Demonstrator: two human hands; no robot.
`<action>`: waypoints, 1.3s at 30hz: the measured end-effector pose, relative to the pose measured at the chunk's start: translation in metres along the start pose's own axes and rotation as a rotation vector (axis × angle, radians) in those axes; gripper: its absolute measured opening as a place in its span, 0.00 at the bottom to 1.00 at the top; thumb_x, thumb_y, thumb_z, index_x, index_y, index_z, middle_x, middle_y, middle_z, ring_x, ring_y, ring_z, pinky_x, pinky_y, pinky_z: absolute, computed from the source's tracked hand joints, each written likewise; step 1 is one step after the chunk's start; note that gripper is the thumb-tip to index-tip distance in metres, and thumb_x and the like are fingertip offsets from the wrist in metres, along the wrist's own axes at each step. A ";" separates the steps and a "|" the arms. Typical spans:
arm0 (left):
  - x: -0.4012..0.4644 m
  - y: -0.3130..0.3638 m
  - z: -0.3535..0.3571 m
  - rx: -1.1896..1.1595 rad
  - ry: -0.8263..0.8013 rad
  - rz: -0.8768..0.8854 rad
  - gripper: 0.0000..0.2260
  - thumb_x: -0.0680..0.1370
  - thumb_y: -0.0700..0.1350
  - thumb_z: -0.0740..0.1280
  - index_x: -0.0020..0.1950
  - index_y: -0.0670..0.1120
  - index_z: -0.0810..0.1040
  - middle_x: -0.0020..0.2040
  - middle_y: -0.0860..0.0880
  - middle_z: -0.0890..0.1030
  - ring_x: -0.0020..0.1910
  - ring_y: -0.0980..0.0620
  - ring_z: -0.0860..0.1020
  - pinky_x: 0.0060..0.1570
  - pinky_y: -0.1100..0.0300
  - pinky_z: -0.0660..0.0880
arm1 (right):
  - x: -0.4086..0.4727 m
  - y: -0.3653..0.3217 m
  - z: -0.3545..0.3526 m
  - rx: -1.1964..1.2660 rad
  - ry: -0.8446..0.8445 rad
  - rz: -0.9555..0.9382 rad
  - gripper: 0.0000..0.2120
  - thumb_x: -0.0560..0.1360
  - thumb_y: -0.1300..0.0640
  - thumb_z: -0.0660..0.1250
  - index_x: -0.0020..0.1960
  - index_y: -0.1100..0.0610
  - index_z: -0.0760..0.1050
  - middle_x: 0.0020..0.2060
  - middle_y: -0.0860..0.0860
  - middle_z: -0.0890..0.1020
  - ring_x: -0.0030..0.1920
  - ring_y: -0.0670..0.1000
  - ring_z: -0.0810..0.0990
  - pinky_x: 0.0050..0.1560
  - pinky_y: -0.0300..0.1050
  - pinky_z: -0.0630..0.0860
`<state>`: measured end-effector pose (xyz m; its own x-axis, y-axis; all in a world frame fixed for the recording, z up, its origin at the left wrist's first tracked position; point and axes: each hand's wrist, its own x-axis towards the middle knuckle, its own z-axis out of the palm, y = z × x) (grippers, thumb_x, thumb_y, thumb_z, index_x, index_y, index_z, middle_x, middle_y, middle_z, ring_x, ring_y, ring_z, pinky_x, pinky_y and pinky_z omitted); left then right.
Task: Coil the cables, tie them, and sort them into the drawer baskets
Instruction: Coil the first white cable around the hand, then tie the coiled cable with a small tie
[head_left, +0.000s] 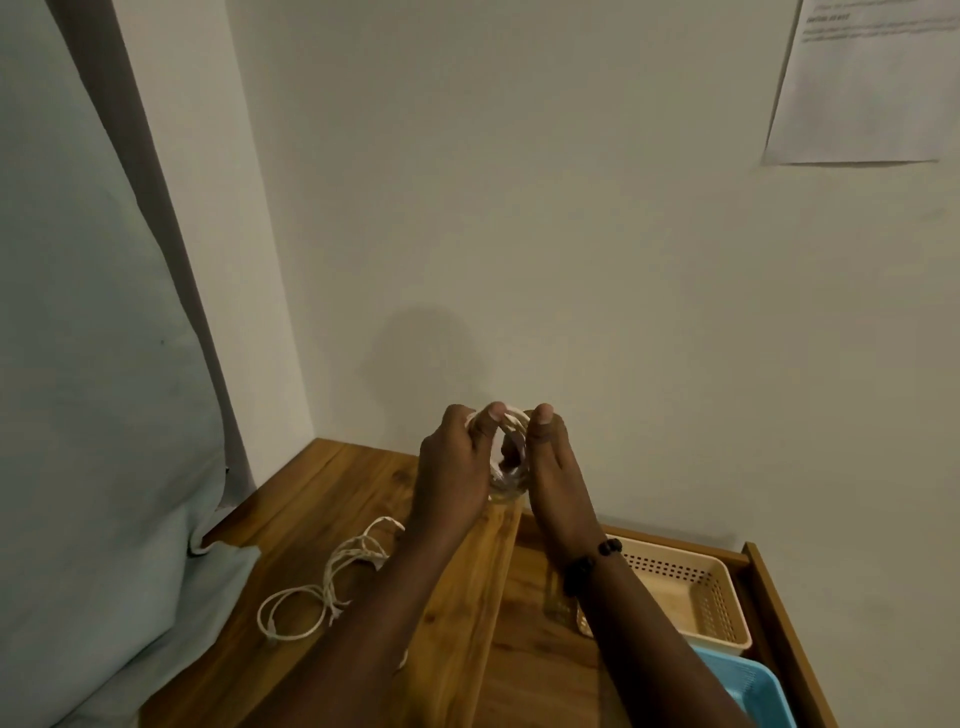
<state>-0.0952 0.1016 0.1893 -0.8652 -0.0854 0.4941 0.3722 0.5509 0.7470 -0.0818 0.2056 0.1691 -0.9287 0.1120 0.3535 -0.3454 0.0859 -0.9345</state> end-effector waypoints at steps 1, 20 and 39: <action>0.001 -0.003 0.000 -0.029 0.062 -0.020 0.21 0.79 0.59 0.55 0.55 0.43 0.75 0.39 0.53 0.77 0.35 0.58 0.76 0.29 0.72 0.68 | -0.002 0.002 0.003 0.061 -0.028 0.050 0.21 0.81 0.40 0.45 0.59 0.52 0.69 0.49 0.49 0.79 0.48 0.45 0.80 0.44 0.37 0.77; 0.021 -0.144 0.026 -0.223 -0.475 -0.602 0.33 0.71 0.71 0.61 0.67 0.50 0.75 0.61 0.47 0.81 0.57 0.48 0.80 0.60 0.50 0.76 | 0.033 0.132 0.029 -0.271 -0.263 0.255 0.19 0.83 0.45 0.49 0.56 0.57 0.71 0.48 0.56 0.81 0.46 0.57 0.81 0.46 0.56 0.78; -0.018 -0.262 0.046 -0.257 -0.271 -0.990 0.18 0.81 0.55 0.61 0.62 0.44 0.78 0.52 0.45 0.84 0.51 0.47 0.82 0.53 0.47 0.80 | 0.043 0.250 0.083 -0.203 -0.688 0.565 0.21 0.82 0.42 0.51 0.59 0.57 0.73 0.51 0.52 0.81 0.43 0.47 0.79 0.43 0.42 0.75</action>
<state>-0.1925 -0.0028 -0.0356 -0.8557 -0.1951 -0.4792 -0.5080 0.1415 0.8496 -0.2192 0.1498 -0.0526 -0.8503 -0.4191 -0.3183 0.1554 0.3779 -0.9127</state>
